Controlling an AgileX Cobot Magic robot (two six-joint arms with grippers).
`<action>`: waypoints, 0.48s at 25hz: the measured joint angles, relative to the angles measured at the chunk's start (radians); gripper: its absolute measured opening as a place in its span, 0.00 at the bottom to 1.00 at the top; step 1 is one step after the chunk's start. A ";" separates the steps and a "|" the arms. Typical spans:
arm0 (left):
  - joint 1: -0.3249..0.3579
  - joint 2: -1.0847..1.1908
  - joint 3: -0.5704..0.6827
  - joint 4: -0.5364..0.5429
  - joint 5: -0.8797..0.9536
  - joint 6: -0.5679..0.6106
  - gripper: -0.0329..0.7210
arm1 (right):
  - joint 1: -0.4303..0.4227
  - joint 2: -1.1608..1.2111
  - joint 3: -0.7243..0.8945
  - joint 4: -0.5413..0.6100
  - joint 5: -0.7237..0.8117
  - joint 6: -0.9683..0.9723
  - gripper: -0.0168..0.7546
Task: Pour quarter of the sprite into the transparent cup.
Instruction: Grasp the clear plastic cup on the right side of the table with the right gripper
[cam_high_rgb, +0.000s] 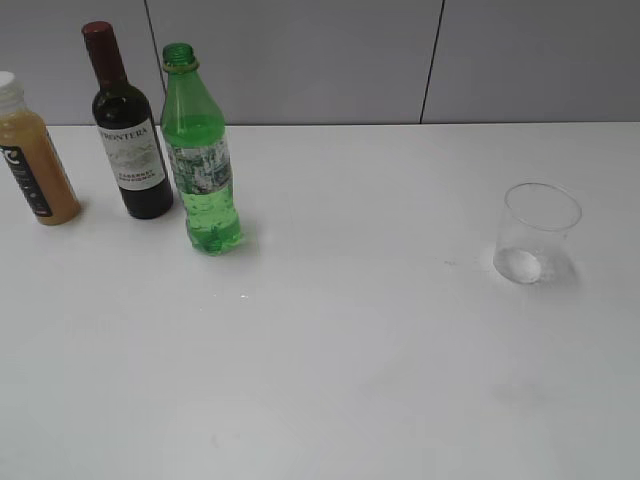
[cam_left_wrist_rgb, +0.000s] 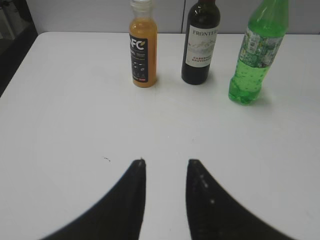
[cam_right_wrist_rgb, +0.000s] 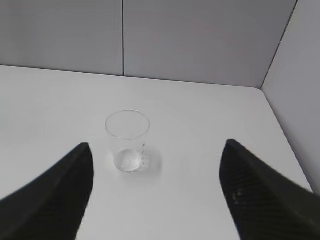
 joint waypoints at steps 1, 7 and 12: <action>0.000 0.000 0.000 0.000 0.000 0.000 0.34 | 0.000 0.029 0.000 0.000 -0.022 0.000 0.83; 0.000 0.000 0.000 0.000 0.000 0.000 0.34 | 0.000 0.190 0.000 0.000 -0.209 0.000 0.87; 0.000 0.000 0.000 0.000 0.000 0.000 0.34 | 0.000 0.337 0.000 0.000 -0.415 -0.001 0.87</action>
